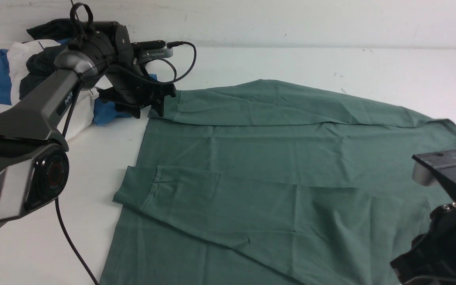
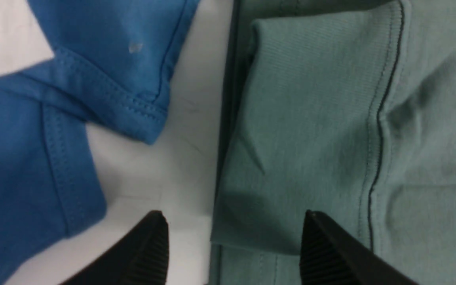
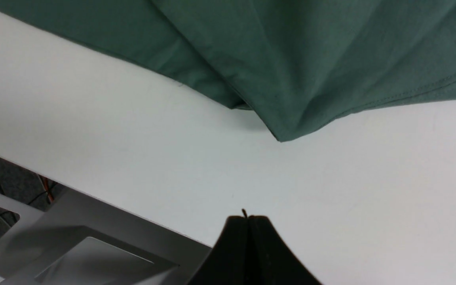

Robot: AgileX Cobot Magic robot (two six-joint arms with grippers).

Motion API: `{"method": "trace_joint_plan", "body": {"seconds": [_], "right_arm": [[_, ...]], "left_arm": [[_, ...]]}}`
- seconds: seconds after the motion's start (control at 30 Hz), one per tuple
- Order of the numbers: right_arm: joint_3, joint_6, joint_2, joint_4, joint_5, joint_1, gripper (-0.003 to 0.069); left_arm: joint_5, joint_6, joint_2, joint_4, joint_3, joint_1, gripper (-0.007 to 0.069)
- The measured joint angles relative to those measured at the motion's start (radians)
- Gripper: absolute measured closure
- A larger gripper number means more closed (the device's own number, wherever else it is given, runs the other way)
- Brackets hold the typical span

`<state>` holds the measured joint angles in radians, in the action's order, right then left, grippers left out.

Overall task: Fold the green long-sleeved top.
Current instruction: Use the left arm to clamp the cuff farthest from it

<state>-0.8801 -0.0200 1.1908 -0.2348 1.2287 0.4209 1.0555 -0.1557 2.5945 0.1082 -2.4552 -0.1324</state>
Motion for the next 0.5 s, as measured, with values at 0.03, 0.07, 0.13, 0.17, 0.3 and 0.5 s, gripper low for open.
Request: {"method": "trace_joint_plan", "body": {"seconds": [0.03,0.07,0.13,0.17,0.3,0.5], "right_arm": [[0.0,0.0,0.0,-0.005,0.0,0.0,0.0673],[0.0,0.0,0.0,-0.008,0.0,0.0,0.0673],[0.0,0.0,0.0,-0.011,0.0,0.0,0.0673],[0.0,0.0,0.0,-0.011,0.0,0.0,0.0673],[0.0,0.0,0.0,-0.011,0.0,0.0,0.0673],[0.0,0.0,0.0,-0.011,0.0,0.0,0.0673]], "left_arm": [[-0.013,0.0,0.003,0.006,0.0,0.0,0.0204],[-0.022,0.0,0.009,0.013,-0.001,0.0,0.0204],[-0.034,0.0,0.014,0.023,-0.002,0.0,0.0204],[-0.036,0.003,0.017,0.027,-0.002,0.0,0.0207],[-0.038,0.009,0.019,0.04,-0.002,0.0,0.0255],[-0.038,0.012,0.019,0.046,-0.006,0.0,0.0422]]}}
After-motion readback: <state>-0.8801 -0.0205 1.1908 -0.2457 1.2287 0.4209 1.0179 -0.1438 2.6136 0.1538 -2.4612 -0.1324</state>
